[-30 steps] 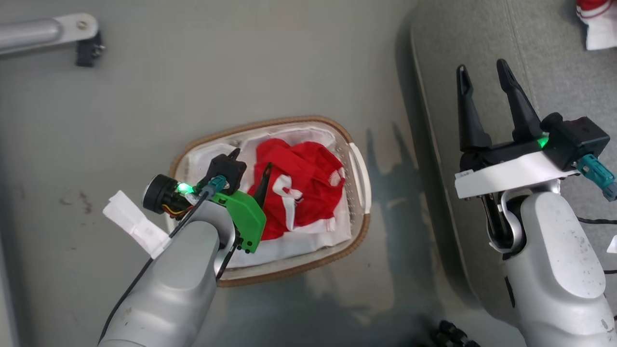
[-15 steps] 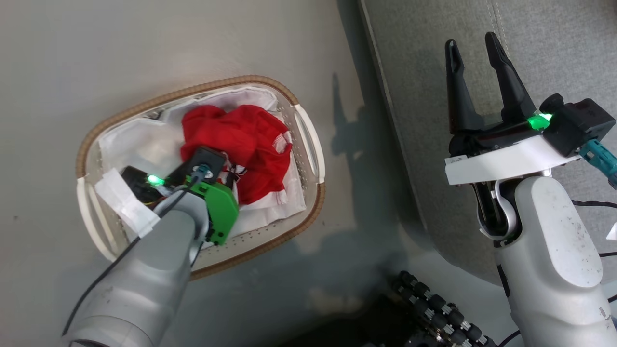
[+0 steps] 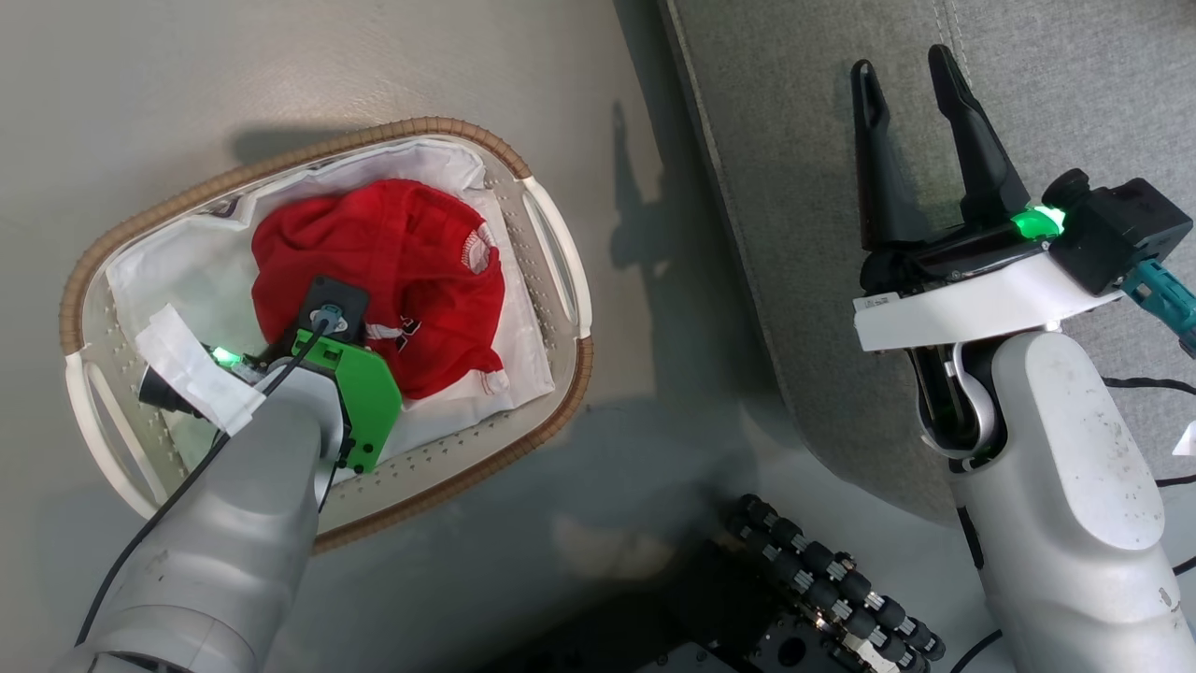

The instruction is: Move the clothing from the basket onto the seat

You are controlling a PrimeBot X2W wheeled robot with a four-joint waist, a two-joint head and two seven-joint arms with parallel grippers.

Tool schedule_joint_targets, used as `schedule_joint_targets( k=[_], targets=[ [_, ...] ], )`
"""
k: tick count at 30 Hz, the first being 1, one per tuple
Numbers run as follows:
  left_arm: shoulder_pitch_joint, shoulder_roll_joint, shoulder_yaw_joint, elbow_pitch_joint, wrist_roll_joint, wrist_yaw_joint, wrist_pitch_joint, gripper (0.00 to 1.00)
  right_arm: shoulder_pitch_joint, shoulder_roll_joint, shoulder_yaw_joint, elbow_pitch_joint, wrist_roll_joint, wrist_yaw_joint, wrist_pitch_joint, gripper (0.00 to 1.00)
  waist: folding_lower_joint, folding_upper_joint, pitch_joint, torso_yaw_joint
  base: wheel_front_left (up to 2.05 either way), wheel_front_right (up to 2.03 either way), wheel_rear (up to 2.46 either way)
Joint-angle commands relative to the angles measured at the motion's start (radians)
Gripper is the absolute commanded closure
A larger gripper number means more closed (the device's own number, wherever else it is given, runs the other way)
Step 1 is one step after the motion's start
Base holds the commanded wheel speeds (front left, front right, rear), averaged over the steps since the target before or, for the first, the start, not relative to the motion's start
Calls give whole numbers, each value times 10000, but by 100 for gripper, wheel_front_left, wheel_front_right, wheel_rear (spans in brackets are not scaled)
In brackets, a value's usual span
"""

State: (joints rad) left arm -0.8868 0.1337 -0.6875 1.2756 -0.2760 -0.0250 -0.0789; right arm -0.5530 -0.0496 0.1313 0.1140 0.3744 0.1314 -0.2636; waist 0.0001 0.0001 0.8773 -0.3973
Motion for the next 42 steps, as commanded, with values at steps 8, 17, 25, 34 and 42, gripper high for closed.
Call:
schedule_joint_targets(
  k=[8, 17, 25, 34, 42],
  targets=[
    [271, -299, 5, -70, -315, -328, -760, 100, 0, -21, -148, 156, -215, -14, -16, 0, -1, -1, -491, 336, 0, 0, 0],
    [908, -612, -126, -692, -560, -647, -1726, 100, 407, -25, -486, 497, -912, -14, -16, 0, -1, -1, -1796, 1134, 0, 0, 0],
    [1647, -711, -232, -2471, -434, -728, -1861, 100, 1086, -29, -930, 987, -1598, -14, -16, 0, -1, -1, -3394, 2041, 0, 0, 0],
    [2223, -269, -395, -4858, 4, -884, -1867, 100, 2125, -32, -1187, 1607, -2100, -14, -16, 0, -1, -1, -5434, 2789, 0, 0, 0],
    [1701, 227, -895, -6077, 277, -1025, -1868, 100, 2934, -32, -928, 2040, -2179, -14, -16, 0, -1, -1, -7092, 3005, 0, 0, 0]
  ],
)
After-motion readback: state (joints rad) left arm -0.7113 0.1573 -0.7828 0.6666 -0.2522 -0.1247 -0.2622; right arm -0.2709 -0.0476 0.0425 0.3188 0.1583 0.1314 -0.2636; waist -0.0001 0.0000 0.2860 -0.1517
